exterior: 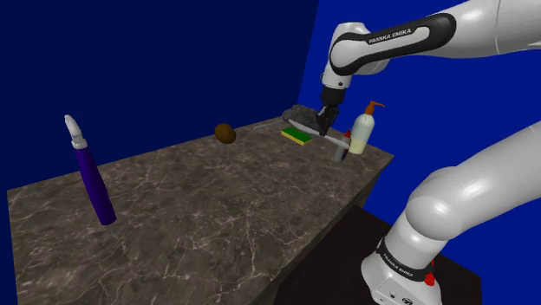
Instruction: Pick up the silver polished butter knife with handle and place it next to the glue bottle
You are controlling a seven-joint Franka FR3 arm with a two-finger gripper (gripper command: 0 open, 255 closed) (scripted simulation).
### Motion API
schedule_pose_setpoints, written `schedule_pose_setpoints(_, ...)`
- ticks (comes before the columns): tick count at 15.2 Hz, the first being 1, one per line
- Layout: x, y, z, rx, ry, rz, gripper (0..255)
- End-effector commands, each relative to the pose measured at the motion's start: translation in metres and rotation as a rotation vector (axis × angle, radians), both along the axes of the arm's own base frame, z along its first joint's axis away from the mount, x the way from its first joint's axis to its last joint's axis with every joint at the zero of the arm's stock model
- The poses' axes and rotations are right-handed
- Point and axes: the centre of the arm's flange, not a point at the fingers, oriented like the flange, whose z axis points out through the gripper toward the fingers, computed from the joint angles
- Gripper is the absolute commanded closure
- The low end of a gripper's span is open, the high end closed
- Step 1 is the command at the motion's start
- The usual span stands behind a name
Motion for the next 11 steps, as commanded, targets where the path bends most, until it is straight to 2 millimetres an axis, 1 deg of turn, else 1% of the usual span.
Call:
schedule_pose_setpoints(1,0.0,-0.001,-0.01,0.0,0.0,0.0,255)
schedule_pose_setpoints(11,0.0,-0.001,-0.063,0.0,0.0,0.0,255)
